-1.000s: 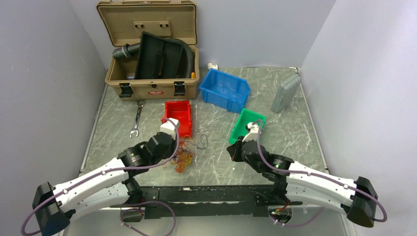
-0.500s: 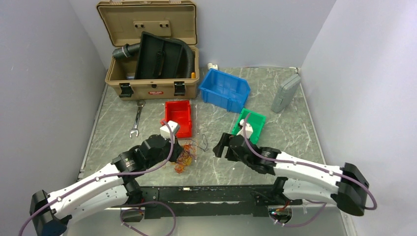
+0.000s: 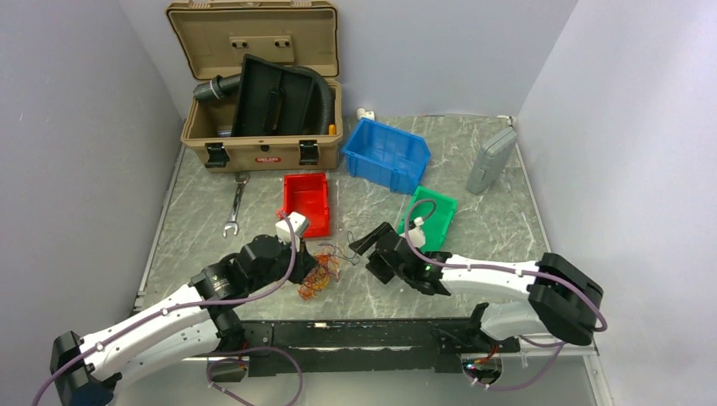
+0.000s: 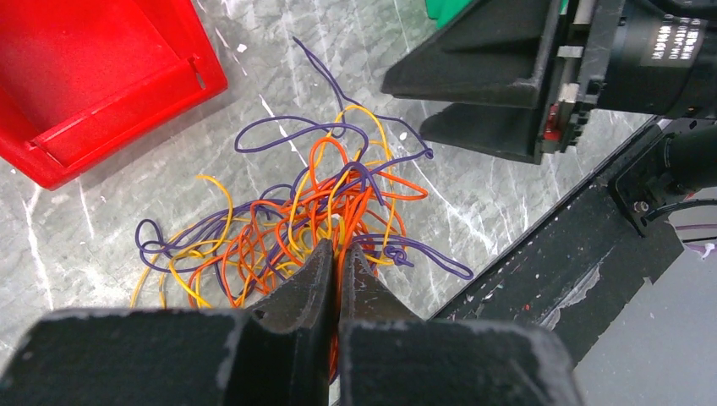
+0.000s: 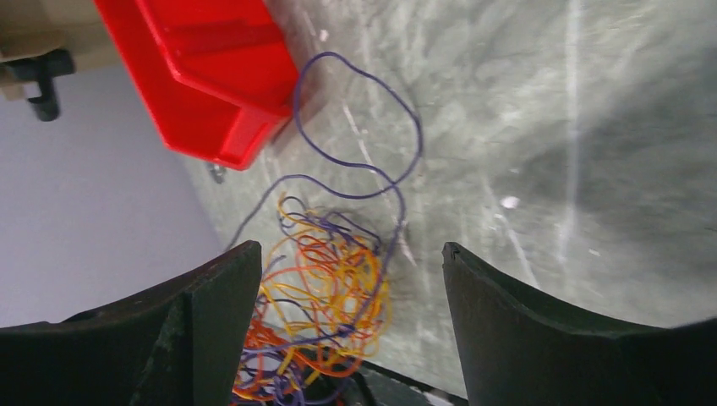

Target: Untangle the cables

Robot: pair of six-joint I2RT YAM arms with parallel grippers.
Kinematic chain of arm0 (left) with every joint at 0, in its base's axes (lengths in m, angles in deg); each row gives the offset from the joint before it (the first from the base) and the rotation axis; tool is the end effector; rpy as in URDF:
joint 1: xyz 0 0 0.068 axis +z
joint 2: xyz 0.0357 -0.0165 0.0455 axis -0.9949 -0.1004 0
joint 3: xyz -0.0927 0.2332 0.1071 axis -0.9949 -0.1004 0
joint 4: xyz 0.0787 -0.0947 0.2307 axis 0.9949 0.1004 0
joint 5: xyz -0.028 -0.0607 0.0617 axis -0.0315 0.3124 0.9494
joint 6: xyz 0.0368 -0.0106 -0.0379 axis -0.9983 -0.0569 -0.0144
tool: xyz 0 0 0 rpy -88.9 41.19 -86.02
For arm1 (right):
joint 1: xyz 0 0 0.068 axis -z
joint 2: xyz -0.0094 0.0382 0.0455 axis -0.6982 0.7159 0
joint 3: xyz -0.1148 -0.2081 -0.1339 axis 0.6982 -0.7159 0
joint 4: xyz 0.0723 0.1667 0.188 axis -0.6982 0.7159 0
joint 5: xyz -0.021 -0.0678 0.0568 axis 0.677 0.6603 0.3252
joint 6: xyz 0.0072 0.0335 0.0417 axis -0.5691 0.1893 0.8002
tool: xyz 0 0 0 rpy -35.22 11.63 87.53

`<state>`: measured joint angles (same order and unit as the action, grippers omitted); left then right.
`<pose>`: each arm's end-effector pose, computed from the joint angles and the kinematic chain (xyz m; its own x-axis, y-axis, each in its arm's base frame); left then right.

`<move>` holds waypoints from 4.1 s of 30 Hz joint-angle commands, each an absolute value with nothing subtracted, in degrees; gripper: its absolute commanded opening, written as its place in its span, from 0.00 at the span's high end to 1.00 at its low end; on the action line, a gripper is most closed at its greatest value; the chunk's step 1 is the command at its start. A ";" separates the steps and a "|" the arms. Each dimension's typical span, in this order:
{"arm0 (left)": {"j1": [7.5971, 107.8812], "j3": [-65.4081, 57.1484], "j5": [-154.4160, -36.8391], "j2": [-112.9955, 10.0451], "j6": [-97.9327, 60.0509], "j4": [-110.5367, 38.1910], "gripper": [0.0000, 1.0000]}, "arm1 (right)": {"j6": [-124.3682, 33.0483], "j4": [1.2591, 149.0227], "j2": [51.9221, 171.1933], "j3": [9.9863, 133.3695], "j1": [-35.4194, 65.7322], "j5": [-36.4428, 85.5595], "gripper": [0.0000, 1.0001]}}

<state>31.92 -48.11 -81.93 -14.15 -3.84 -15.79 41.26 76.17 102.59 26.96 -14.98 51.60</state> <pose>0.1007 -0.1250 0.2417 -0.5888 0.0309 -0.8077 0.5288 0.7705 -0.3560 0.1336 0.2016 0.1753 -0.6622 0.7280 -0.1775 0.3913 0.5380 0.7466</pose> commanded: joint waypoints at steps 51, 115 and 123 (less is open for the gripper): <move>35.02 -41.03 -66.50 -25.37 -1.32 -3.54 0.41 | -25.61 99.00 67.80 59.91 -16.29 83.30 1.00; 35.41 -44.86 -70.22 -22.12 -2.40 -12.56 0.60 | -48.70 81.22 92.37 76.33 -13.39 90.70 1.00; 35.46 -44.63 -70.45 -20.99 -1.69 -10.73 0.59 | -43.87 80.40 102.13 83.75 0.54 78.25 1.00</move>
